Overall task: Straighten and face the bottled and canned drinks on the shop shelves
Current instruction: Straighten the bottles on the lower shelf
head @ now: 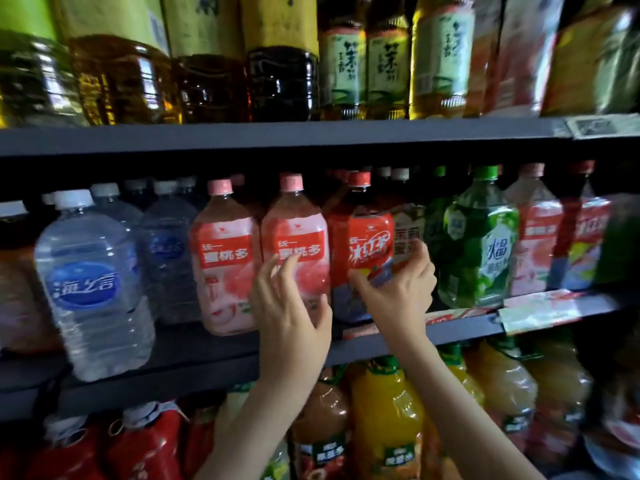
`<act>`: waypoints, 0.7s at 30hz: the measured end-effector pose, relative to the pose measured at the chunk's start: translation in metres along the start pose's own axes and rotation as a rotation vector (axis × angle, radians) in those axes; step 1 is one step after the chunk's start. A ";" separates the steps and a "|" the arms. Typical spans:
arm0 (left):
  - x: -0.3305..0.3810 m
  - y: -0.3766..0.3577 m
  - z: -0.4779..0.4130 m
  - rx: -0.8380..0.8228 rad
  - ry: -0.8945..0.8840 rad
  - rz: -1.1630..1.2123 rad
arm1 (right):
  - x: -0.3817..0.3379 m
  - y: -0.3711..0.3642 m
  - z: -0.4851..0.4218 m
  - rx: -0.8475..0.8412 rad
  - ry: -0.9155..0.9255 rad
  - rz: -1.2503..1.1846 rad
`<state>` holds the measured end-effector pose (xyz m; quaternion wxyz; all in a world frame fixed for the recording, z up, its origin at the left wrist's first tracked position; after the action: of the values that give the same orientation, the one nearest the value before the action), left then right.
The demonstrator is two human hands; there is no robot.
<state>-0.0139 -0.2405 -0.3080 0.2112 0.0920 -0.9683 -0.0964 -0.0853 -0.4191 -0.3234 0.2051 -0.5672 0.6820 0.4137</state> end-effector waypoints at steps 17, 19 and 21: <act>0.007 -0.060 -0.012 -0.320 0.326 0.198 | -0.024 -0.018 -0.033 -0.161 0.115 -0.195; 0.010 -0.059 -0.012 -0.327 0.310 0.203 | -0.022 -0.012 -0.029 -0.133 0.114 -0.231; 0.015 -0.057 -0.013 -0.341 0.279 0.147 | -0.016 -0.004 -0.025 -0.126 0.097 -0.296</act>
<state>-0.0137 -0.3001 -0.3036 0.3619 -0.0033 -0.9035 -0.2296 -0.0726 -0.4300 -0.2983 0.1949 -0.6925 0.5727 0.3931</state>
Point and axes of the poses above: each hand's wrist, its own z-axis away from the middle knuckle, its own y-axis out of the back of the hand, x = y × z, the point moved 8 cm from there along -z, towards the middle knuckle, and after that the axes turned 4 degrees about z, right-handed, at the moved point
